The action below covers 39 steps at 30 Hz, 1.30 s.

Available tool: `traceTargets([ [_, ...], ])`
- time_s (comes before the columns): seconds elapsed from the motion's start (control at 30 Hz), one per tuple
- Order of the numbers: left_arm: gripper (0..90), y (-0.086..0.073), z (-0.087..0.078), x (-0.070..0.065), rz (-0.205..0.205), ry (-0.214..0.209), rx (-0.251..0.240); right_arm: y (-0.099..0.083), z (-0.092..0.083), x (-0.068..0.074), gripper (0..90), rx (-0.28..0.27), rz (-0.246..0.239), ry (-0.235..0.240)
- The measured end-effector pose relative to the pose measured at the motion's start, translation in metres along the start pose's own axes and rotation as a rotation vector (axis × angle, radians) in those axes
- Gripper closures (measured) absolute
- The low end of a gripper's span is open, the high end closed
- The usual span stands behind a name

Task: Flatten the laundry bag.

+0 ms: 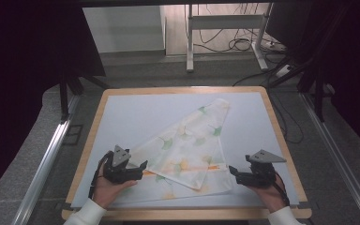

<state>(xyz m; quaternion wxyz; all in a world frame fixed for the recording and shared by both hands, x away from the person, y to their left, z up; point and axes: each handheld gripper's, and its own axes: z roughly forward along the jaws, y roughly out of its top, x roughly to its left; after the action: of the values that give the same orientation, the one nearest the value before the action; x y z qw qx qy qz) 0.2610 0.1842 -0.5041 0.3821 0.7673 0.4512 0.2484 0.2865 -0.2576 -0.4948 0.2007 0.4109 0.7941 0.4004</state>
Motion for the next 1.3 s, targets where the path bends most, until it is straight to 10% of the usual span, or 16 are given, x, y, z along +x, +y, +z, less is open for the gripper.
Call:
traceTargets([
  [0.5,22.7,-0.004,-0.011,0.005,0.046,-0.133,-0.067,0.006,0.002,0.004,25.0,0.018,-0.035,-0.009],
  [0.93,21.3,0.001,-0.009,0.001,0.004,-0.16,-0.069,0.008,0.002,0.005,31.9,0.026,-0.004,0.059],
  [1.3,22.4,0.03,-0.006,-0.015,0.077,-0.16,-0.079,0.014,0.014,0.01,41.9,0.046,-0.032,0.099],
])
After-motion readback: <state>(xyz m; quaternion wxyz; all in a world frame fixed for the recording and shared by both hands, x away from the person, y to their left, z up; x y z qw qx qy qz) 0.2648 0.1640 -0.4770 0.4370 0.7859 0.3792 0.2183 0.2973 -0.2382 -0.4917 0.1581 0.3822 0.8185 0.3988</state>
